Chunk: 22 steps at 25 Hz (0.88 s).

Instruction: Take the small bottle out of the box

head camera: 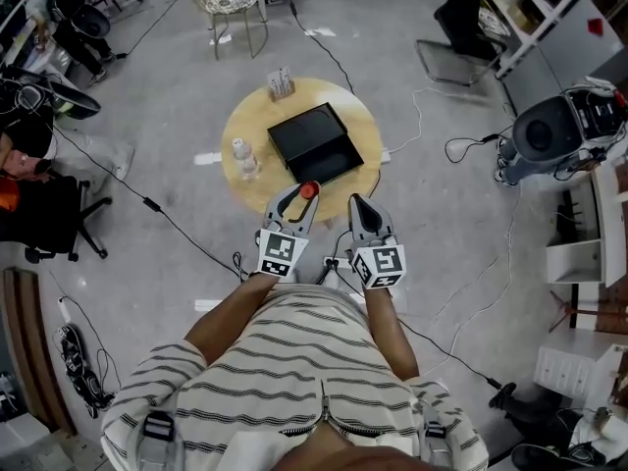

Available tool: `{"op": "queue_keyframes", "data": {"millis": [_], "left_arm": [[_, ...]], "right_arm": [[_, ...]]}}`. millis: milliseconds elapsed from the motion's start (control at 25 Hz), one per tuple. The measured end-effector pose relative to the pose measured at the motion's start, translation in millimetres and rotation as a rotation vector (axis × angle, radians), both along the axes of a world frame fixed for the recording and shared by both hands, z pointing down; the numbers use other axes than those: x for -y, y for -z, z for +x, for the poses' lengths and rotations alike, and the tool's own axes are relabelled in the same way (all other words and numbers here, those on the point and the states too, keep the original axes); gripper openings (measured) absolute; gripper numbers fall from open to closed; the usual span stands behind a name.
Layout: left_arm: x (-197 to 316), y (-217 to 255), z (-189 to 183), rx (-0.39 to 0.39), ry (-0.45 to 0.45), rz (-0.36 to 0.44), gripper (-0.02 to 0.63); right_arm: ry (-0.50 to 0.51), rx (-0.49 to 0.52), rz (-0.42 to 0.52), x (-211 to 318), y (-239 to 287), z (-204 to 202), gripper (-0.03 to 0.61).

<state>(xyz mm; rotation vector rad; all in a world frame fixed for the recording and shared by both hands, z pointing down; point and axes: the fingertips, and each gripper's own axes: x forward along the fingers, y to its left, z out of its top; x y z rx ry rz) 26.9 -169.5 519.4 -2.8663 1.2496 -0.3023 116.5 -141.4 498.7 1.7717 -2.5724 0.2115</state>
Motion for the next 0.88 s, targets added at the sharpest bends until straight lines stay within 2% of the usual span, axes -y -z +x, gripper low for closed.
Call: {"op": "queue_keyframes", "data": {"millis": [880], "left_arm": [[-2.2,9.3,8.0,-0.007,0.0,0.027,0.148]], "right_arm": [[0.004,0.0,0.012,2.0,2.6,7.3,0.018]]}}
